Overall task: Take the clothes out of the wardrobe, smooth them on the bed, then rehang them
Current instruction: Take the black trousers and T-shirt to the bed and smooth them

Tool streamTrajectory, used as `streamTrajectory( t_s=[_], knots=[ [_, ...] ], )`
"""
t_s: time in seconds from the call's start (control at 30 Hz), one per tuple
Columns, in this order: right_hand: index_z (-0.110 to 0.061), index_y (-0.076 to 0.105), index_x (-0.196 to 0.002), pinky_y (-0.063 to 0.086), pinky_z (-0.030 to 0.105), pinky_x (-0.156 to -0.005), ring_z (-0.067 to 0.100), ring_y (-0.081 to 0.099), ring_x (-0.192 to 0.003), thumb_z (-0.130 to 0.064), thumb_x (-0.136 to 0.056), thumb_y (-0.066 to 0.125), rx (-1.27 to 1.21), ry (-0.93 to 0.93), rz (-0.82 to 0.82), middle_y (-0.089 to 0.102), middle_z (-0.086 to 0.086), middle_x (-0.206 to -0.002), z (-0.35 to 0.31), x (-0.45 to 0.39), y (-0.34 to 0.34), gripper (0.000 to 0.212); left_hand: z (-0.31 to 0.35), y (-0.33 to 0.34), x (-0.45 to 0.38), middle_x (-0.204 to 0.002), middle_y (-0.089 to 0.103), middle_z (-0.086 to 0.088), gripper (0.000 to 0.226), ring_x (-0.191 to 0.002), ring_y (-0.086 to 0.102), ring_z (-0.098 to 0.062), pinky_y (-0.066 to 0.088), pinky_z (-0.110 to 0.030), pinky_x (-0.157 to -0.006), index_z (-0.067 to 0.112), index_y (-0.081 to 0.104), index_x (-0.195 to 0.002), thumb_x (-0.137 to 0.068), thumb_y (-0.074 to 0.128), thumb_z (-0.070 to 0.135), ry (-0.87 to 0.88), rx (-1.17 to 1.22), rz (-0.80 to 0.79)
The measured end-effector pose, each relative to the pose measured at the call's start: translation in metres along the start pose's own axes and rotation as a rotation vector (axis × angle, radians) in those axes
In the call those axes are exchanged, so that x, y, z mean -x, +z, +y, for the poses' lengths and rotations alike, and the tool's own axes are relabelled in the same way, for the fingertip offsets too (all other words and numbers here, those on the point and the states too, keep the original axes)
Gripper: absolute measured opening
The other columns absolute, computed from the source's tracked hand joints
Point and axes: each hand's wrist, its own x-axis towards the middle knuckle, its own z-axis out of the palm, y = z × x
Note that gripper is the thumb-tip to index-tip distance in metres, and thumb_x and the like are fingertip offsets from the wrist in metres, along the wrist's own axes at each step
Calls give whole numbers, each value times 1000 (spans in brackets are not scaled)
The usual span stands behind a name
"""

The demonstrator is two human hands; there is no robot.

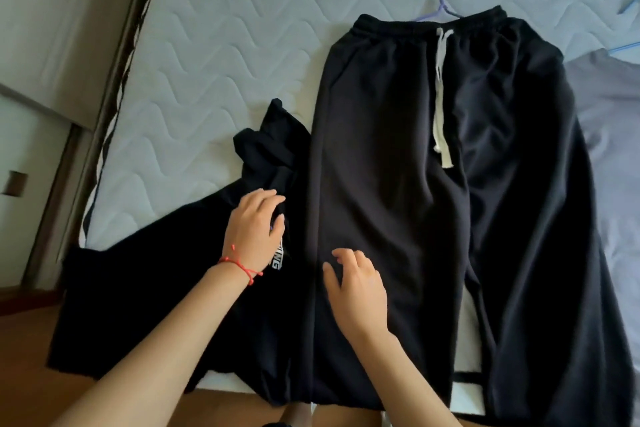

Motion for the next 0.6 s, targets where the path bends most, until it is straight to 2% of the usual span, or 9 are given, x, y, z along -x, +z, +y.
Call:
streamTrajectory(
  t_s=[0.07, 0.17, 0.3, 0.37, 0.43, 0.5, 0.53, 0.6],
  knots=[
    [-17, 51, -119, 44, 31, -86, 20, 54, -106, -42, -93, 43, 28, 88, -58, 56, -1, -115, -15, -21, 11, 37, -15, -4, -27, -109, 66, -14, 27, -107, 60, -36, 50, -45, -85, 2, 66, -104, -78, 60, 8, 56, -13, -7],
    [-13, 50, -107, 43, 32, -79, 22, 55, -98, -54, -89, 44, 130, 183, -44, 56, 2, -104, -27, -48, 27, 45, -24, -1, -65, -107, 67, -15, 28, -106, 60, -36, 50, -45, -87, 2, 66, -104, -78, 59, 8, 143, -17, -48],
    [-11, 43, -81, 31, 32, -62, 29, 57, -83, -34, -91, 44, 131, 205, 45, 59, 8, -91, -30, -67, 33, 25, -19, 10, -99, -105, 68, -12, 27, -106, 60, -34, 51, -43, -80, 5, 68, -100, -77, 56, 12, 206, 8, -103],
    [-12, 38, -75, 28, 32, -61, 31, 53, -76, -29, -90, 44, -9, 304, 114, 58, 7, -83, -24, -68, 25, 24, -16, 15, -111, -103, 68, -11, 26, -105, 61, -33, 52, -43, -77, 5, 68, -98, -76, 56, 12, 243, 18, -103],
    [-11, 39, -69, 32, 33, -60, 32, 52, -69, -28, -86, 48, -187, 393, 281, 53, 6, -66, -15, -61, 12, 26, -12, 19, -119, -102, 69, -11, 27, -104, 62, -32, 52, -42, -75, 5, 69, -97, -76, 55, 14, 285, 5, -101],
    [-7, 41, -65, 37, 34, -57, 23, 49, -55, -22, -86, 50, -334, 450, 423, 46, 2, -53, -4, -52, -5, 28, -9, 23, -124, -105, 69, -11, 29, -107, 61, -32, 51, -44, -77, 5, 69, -98, -75, 55, 16, 343, -38, -106],
    [-6, 43, -64, 39, 32, -55, 14, 45, -49, -18, -86, 51, -388, 471, 464, 44, 1, -50, 1, -49, -13, 27, -6, 25, -127, -110, 67, -11, 30, -111, 59, -32, 50, -45, -80, 5, 68, -101, -76, 57, 17, 370, -61, -117],
    [-5, 47, -64, 35, 18, -45, 9, 44, -47, -14, -87, 52, -452, 494, 505, 42, 0, -49, 8, -47, -27, 25, 3, 29, -131, -125, 60, -9, 36, -123, 50, -28, 42, -46, -93, 8, 63, -113, -81, 57, 24, 393, -94, -192]
  ],
)
